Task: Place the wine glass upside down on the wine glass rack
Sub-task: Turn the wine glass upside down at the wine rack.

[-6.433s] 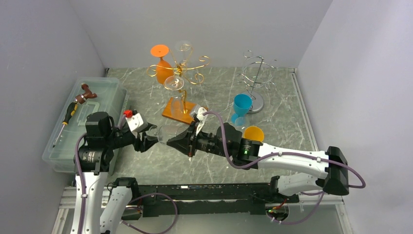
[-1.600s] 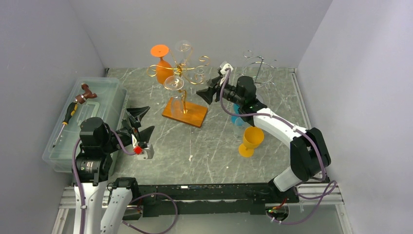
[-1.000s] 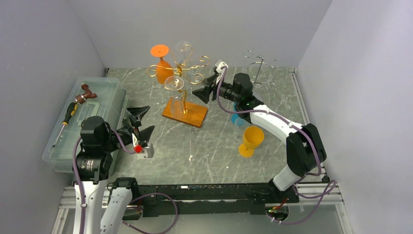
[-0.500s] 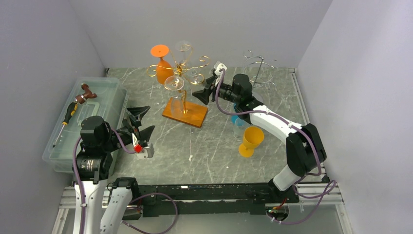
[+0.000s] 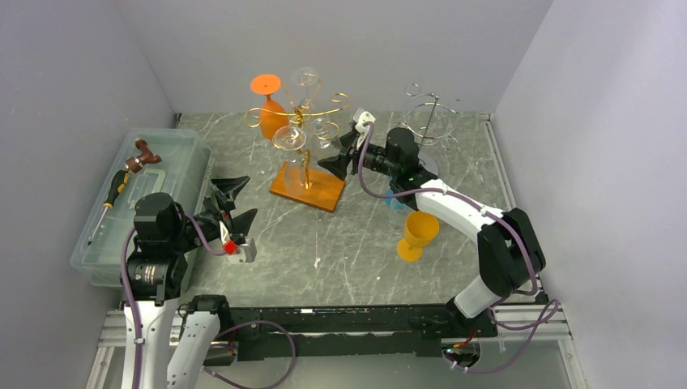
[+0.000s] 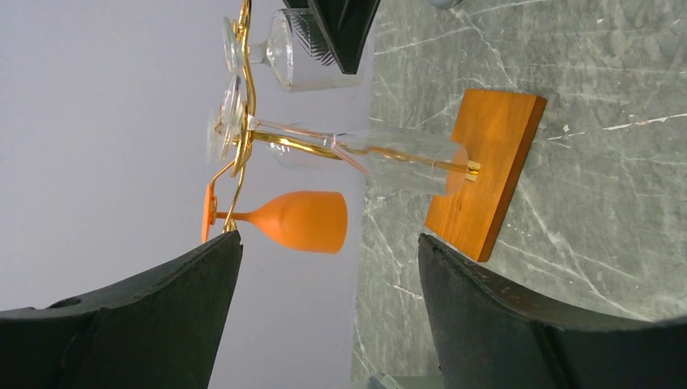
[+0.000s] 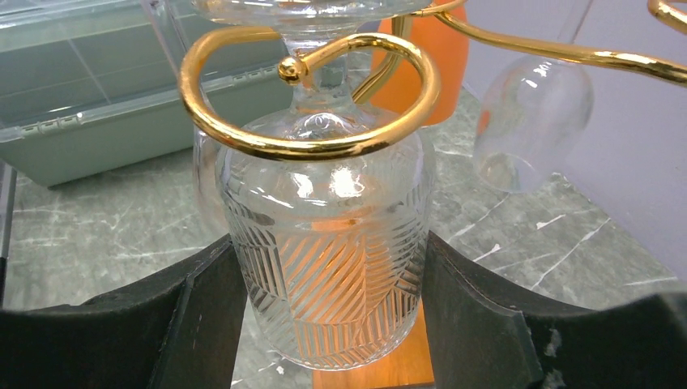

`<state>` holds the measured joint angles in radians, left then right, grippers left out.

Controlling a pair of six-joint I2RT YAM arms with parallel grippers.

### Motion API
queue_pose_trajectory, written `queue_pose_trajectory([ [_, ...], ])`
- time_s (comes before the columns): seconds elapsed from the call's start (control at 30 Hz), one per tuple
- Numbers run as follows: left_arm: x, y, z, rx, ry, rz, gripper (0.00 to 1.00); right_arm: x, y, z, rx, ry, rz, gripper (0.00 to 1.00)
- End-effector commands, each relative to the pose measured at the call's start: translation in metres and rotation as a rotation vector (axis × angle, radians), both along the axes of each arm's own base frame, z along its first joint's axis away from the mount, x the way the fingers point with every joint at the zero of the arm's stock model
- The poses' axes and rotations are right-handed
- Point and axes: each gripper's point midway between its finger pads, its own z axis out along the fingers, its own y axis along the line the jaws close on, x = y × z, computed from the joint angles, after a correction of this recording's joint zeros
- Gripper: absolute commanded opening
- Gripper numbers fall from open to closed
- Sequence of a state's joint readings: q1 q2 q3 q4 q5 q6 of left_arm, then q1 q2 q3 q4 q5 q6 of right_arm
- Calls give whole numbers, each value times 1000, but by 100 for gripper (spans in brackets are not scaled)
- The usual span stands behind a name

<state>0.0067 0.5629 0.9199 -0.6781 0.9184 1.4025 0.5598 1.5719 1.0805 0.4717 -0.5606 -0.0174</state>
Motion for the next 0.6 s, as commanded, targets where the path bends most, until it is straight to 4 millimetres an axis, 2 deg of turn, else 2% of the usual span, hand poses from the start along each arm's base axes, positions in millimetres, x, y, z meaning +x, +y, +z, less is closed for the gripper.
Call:
queue_pose_trajectory([
  [0.0, 0, -2, 9, 6, -36, -21, 85, -12, -5, 59, 95, -180, 23, 26],
  [0.57, -1, -2, 6, 9, -31, -18, 85, -21, -15, 56, 138, -197, -3, 25],
])
